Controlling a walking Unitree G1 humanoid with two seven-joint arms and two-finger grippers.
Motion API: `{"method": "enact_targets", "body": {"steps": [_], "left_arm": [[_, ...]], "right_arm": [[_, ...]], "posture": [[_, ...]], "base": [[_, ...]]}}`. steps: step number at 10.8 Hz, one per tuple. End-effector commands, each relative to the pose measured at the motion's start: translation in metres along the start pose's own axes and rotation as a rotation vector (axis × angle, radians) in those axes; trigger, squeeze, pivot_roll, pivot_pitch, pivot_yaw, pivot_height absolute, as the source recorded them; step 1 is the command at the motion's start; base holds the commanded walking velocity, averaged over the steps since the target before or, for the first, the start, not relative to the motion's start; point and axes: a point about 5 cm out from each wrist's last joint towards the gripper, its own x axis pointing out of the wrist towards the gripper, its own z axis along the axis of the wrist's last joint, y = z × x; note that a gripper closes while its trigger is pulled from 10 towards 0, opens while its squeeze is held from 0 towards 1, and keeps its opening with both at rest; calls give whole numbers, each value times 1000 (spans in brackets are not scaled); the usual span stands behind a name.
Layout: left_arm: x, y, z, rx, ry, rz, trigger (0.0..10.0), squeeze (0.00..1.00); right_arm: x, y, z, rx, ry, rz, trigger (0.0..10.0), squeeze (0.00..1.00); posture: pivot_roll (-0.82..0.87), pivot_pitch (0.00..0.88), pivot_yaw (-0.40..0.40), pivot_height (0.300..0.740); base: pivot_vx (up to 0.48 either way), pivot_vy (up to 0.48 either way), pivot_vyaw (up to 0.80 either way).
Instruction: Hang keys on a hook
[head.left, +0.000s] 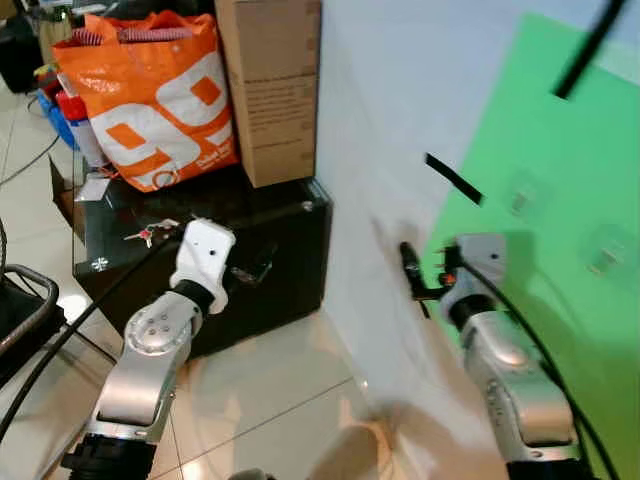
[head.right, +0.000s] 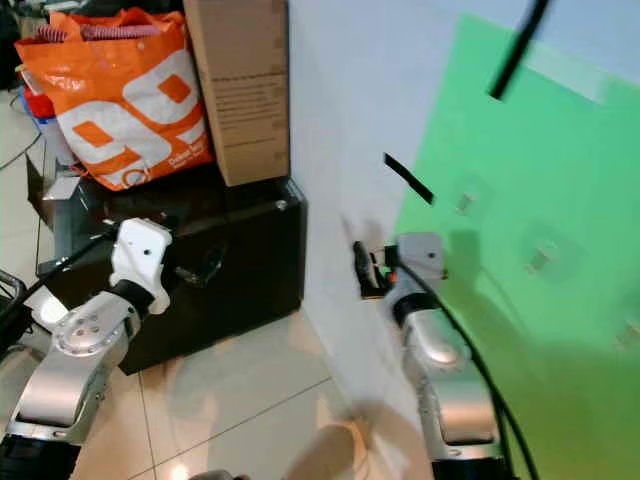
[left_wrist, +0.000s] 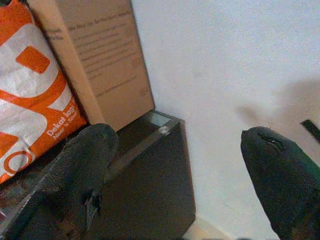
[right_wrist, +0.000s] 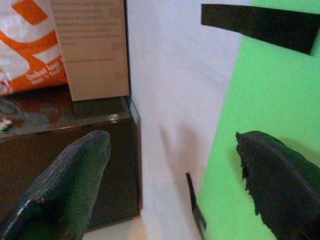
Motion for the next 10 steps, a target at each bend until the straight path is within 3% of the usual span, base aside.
{"method": "enact_targets", "body": {"steps": [1,10], "left_arm": [[1,5,4,7,-6,9,10000,0],[2,4,5,5,-7,-5,10000,0]], "right_arm": [[2,8,3,-3,-10,57,10000,1000],[2,15,4,-15,-6,127,10000,1000]], "posture": [[-1,0,-14,740],[2,0,-13,740]], "base": [[352,0,800],[355,0,799]]}}
